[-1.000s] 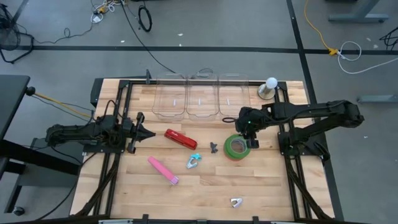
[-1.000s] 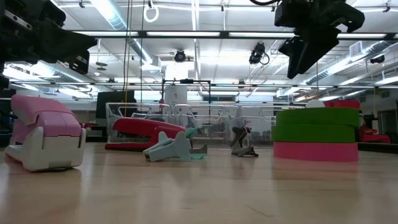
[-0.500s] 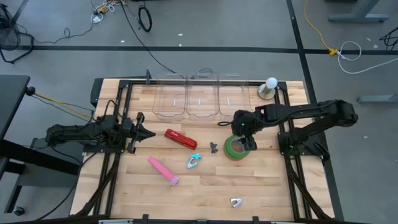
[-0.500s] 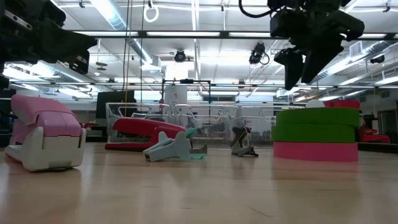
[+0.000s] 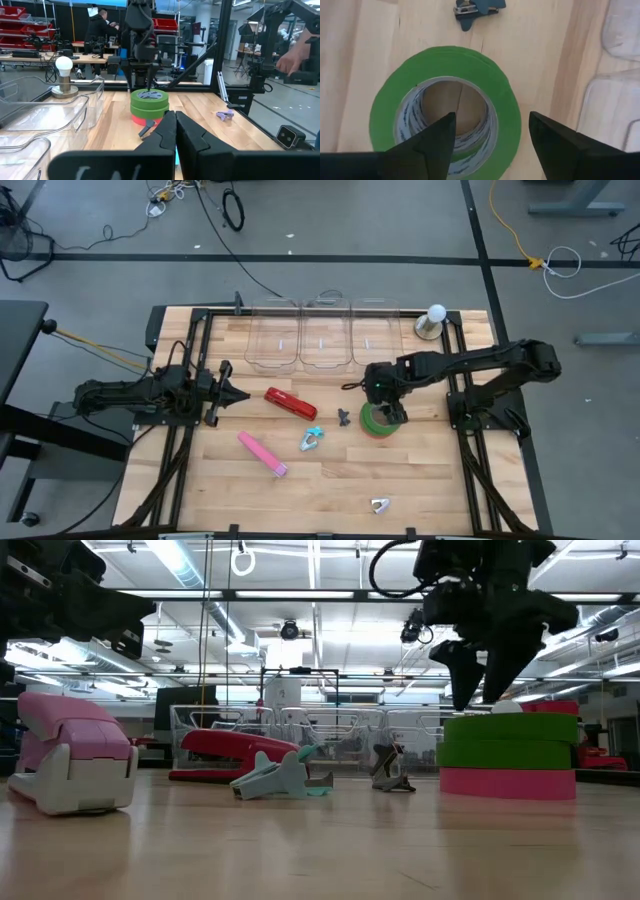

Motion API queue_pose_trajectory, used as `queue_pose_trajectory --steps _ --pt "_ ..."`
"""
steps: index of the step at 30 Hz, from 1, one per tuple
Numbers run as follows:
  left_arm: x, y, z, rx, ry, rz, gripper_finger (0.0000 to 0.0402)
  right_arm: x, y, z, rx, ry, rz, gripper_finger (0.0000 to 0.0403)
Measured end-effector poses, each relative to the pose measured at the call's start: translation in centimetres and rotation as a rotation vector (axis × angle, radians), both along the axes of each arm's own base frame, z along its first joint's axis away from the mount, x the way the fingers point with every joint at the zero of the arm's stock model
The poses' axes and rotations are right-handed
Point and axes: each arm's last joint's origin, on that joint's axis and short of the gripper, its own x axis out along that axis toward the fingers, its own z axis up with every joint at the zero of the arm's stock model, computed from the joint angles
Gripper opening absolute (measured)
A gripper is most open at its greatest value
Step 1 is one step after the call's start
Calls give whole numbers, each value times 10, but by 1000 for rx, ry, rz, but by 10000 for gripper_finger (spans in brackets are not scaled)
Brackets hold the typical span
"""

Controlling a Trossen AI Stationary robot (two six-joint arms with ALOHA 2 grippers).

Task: Pick and place Stapler, Stapler remover, tape
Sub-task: Put the top green tape into the right transparent bin

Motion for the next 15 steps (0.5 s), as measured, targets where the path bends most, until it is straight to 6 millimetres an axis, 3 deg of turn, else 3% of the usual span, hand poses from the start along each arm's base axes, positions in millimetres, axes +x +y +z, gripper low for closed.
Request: queue_pose_trajectory --steps 15 --pt "0 0 0 0 0 0 3 11 -2 -18 -81 51 3 252"
